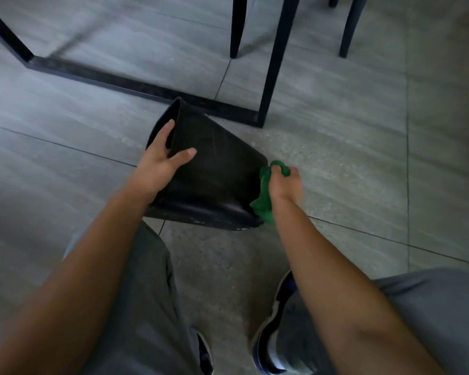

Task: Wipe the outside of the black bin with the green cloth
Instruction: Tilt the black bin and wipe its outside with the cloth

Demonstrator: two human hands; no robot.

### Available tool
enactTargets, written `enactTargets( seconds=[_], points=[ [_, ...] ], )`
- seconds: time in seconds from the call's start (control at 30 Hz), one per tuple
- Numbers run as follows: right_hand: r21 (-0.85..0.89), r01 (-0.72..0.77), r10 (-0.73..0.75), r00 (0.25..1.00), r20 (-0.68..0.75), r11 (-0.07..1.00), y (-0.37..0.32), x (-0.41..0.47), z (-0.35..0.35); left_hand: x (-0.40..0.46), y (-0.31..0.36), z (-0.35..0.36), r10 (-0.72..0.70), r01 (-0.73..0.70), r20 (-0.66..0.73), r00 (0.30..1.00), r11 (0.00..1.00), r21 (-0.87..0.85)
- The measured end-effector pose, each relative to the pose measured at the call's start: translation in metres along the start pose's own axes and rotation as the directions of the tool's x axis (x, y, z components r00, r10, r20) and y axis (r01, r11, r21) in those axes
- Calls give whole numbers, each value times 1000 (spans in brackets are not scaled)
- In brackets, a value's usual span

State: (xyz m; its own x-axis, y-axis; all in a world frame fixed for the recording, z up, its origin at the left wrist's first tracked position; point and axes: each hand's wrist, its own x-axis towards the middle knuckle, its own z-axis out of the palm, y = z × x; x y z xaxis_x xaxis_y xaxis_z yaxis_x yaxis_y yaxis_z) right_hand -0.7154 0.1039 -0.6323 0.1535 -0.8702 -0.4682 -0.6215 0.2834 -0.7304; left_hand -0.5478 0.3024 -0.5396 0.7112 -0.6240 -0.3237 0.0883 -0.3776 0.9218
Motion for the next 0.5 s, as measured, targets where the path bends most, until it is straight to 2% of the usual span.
enactTargets(
  seconds=[0.1,0.23,0.33,0.43,0.5],
  points=[
    [27,35,-36,999,27,999,-21,12,-1,-5,0,3,24,-25,43,999,1000,14],
    [266,-203,203,979,28,942,-8,27,-2,-4,-4,1,71,-74,22,997,979,192],
    [357,-310,309,949,61,881,8,28,7,-2,-5,3,107,-57,-120,987,930,364],
    [307,-190,203,979,-13,933,7,16,18,0,-9,4,137,-40,-211,968,912,408],
    [262,8,-2,1000,-21,965,-13,-1,29,1,-10,8,149,-67,-194,970,925,373]
  ],
)
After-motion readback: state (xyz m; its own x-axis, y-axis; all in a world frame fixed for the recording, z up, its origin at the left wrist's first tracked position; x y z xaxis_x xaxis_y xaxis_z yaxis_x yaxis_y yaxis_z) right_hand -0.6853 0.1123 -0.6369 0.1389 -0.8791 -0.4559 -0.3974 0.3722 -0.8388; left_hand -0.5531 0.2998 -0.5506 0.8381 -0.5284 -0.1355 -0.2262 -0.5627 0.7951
